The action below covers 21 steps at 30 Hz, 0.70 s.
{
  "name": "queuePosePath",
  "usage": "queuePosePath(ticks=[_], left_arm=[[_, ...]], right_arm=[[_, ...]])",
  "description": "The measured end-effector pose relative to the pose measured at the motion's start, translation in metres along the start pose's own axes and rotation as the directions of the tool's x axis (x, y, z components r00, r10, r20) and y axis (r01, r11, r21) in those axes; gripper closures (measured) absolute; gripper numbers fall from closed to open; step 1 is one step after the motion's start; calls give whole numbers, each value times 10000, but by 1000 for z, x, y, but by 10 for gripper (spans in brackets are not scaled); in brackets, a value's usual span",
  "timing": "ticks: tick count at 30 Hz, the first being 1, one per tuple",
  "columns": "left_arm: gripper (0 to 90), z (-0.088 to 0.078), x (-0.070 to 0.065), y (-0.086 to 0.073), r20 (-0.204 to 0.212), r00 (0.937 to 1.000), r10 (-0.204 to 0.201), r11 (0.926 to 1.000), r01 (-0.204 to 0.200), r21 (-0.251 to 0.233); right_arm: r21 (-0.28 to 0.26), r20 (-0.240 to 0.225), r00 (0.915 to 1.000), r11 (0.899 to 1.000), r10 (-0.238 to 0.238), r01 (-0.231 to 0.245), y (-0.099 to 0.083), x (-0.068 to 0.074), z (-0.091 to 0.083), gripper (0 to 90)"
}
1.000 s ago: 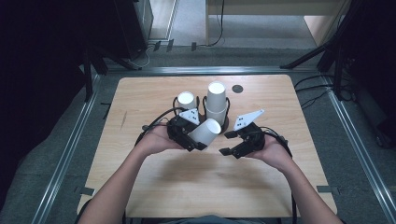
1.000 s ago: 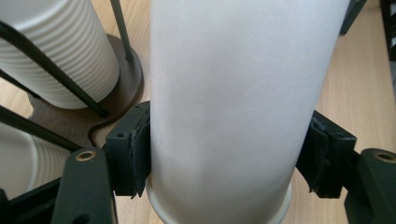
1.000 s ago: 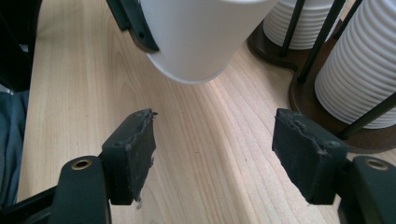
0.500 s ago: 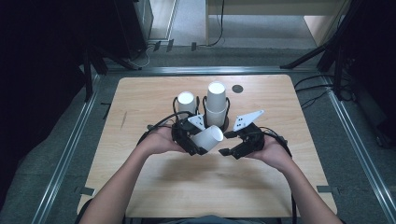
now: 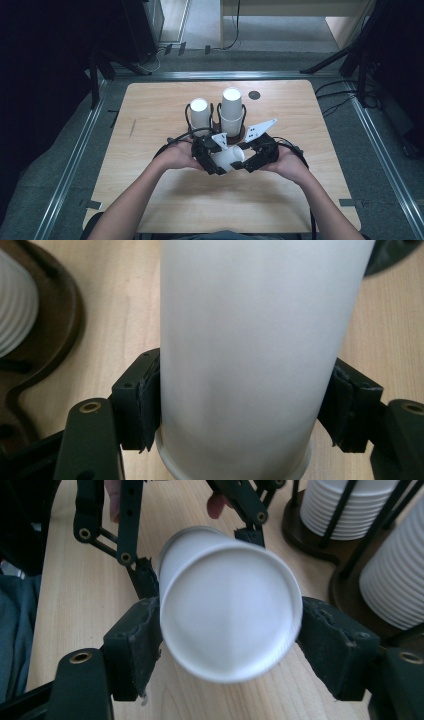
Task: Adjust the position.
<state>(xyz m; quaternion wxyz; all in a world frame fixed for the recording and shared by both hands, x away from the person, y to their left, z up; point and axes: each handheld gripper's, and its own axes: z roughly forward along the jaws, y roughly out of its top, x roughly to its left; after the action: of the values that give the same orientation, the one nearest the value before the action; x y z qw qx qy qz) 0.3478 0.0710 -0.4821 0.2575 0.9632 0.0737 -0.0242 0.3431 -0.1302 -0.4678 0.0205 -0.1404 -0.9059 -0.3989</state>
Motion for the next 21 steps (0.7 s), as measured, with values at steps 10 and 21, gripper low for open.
queuePosePath(ticks=[10,21], left_arm=[[271,2,-2,0,147,9995,267,9996,-268,36],[40,0,-3,-3,-269,9990,-350,9971,331,-683]], right_arm=[[378,-505,9985,9991,213,-194,3,1,5,335],[104,-174,9996,9997,241,-239,5,1,-6,336]])
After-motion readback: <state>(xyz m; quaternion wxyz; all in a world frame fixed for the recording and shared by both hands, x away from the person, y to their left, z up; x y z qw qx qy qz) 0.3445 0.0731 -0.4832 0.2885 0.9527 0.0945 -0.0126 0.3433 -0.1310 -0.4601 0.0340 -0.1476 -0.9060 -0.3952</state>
